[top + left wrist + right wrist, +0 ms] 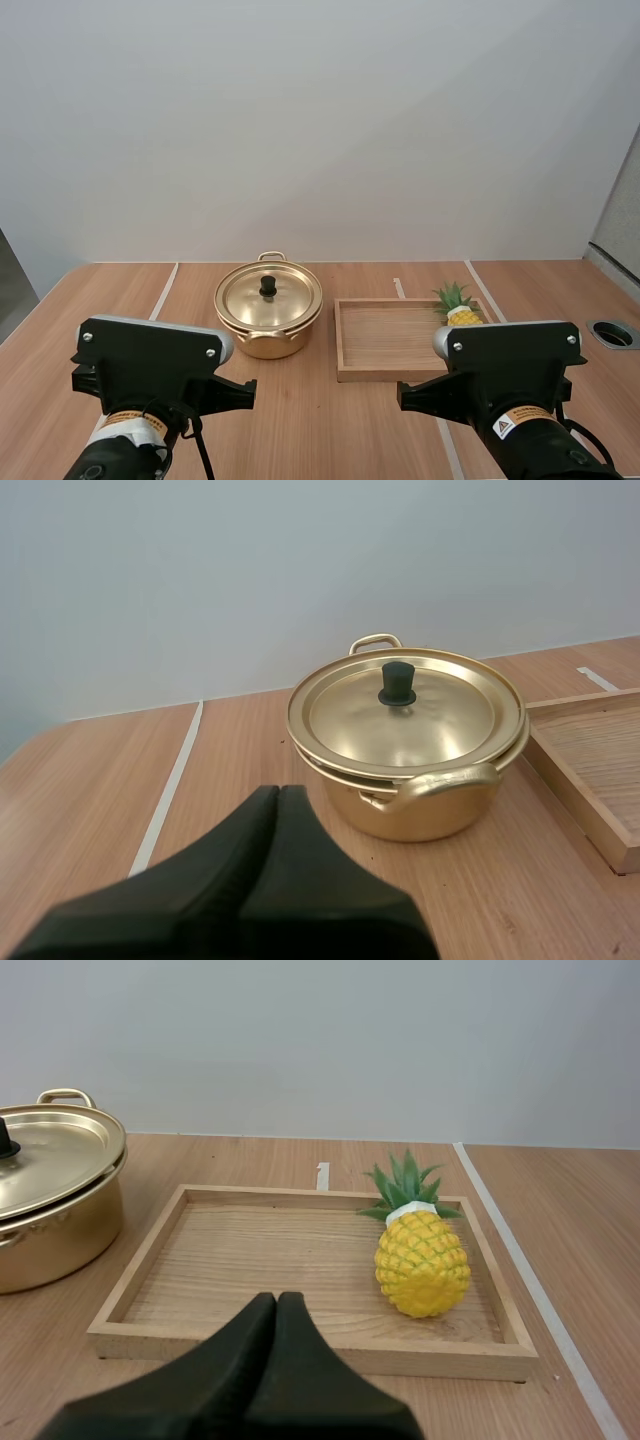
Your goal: Open the pot, put the grape inside, and close it
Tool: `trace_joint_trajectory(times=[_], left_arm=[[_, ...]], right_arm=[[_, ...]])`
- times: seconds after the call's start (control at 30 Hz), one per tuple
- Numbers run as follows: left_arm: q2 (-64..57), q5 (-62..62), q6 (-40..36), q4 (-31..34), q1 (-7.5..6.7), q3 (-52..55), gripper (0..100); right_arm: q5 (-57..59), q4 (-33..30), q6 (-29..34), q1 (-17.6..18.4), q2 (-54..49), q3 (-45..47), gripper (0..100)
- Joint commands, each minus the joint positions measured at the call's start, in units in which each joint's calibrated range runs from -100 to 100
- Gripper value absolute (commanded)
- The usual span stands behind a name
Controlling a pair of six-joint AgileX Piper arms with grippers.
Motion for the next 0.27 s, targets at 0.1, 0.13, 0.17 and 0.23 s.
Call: trace_joint_trajectory(times=[0.1,0.13,0.17,0.23], left_arm=[[-0.41,-0.68,0.03,0.37,-0.26,0.06,0],[-0.41,-0.49,0.03,0.37,-0.26,0.06,0],[-0.41,-0.49,0.03,0.37,-0.26,0.06,0],[-0.41,-0.49,0.03,0.37,-0.26,0.06,0]], right_arm=[[-1.20,-0.11,-0.54,-0.23,-0.41,0.14,0],[-1.20,-0.11,-0.54,-0.23,-0.41,0.14,0],[-1.20,-0.11,-0.44,-0.23,-0.41,0.14,0],[-1.20,-0.11,-0.44,-0.23,-0.41,0.14,0]])
